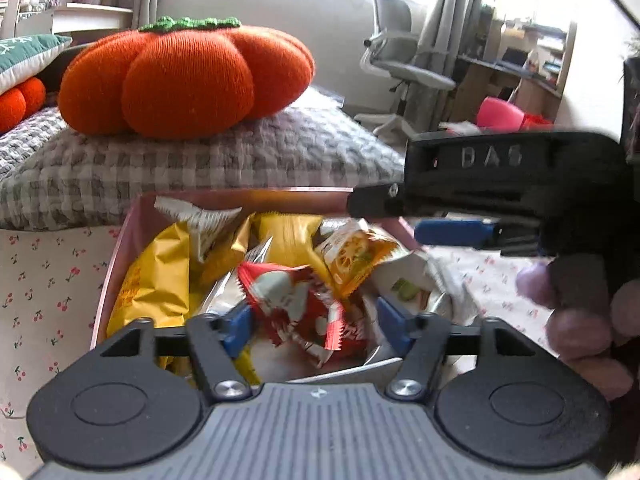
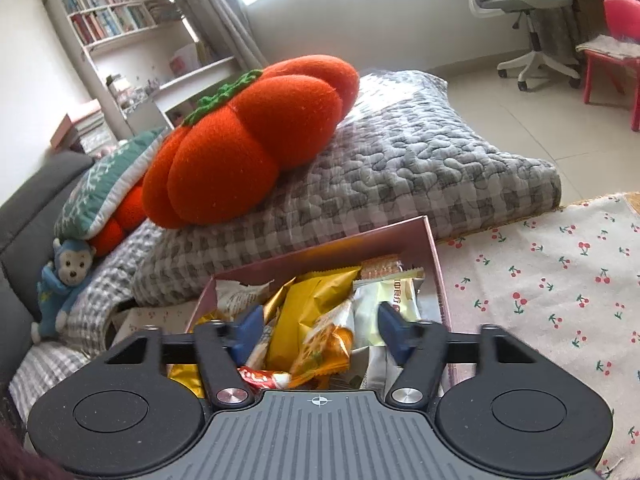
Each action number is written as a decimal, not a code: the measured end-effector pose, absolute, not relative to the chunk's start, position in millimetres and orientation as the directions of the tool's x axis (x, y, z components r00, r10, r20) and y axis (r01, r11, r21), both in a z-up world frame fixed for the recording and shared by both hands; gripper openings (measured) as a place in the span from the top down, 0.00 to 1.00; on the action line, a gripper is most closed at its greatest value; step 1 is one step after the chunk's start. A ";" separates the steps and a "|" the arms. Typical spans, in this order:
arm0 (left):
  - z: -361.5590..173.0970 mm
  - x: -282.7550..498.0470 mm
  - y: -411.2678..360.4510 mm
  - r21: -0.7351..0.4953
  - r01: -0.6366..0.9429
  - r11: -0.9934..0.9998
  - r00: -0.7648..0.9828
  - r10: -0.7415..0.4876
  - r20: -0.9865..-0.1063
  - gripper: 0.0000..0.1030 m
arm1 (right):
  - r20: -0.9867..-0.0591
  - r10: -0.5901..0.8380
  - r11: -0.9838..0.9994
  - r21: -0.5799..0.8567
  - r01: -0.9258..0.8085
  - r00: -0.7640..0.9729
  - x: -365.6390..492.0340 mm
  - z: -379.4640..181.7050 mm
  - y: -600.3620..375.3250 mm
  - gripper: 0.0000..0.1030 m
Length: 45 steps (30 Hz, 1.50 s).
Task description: Organize snacks
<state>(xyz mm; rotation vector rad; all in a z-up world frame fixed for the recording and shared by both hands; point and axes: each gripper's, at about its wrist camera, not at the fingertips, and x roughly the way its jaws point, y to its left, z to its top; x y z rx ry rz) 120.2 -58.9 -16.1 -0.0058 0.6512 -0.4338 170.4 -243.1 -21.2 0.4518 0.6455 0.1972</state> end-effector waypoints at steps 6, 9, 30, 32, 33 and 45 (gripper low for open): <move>-6.3 109.8 -56.4 -0.151 0.398 0.905 0.709 -0.408 -0.575 0.11 | -0.550 0.281 0.894 0.448 -0.006 0.787 156.3 -12.1 -248.0 0.31; -1.6 106.2 -54.7 -0.177 0.401 0.899 0.701 -0.425 -0.573 0.04 | -0.544 0.267 0.895 0.446 0.005 0.796 144.3 -3.6 -250.3 0.28; 25.6 70.7 -9.7 -0.088 0.055 0.995 0.655 -0.103 -0.748 0.00 | -0.659 0.090 0.939 0.305 0.157 0.747 51.7 33.0 -247.6 0.06; 22.7 63.2 -7.7 -0.065 0.053 0.996 0.639 -0.084 -0.765 0.00 | -0.677 0.077 0.939 0.295 0.175 0.732 41.6 30.3 -244.5 0.05; 21.2 59.5 -8.0 -0.050 0.057 0.997 0.630 -0.075 -0.773 0.00 | -0.687 0.068 0.942 0.284 0.181 0.723 37.5 28.6 -241.6 0.05; -6.2 24.7 -7.7 0.005 0.094 0.996 0.597 -0.053 -0.801 0.00 | -0.706 0.025 0.991 0.110 0.074 0.708 2.8 -11.4 -213.5 0.05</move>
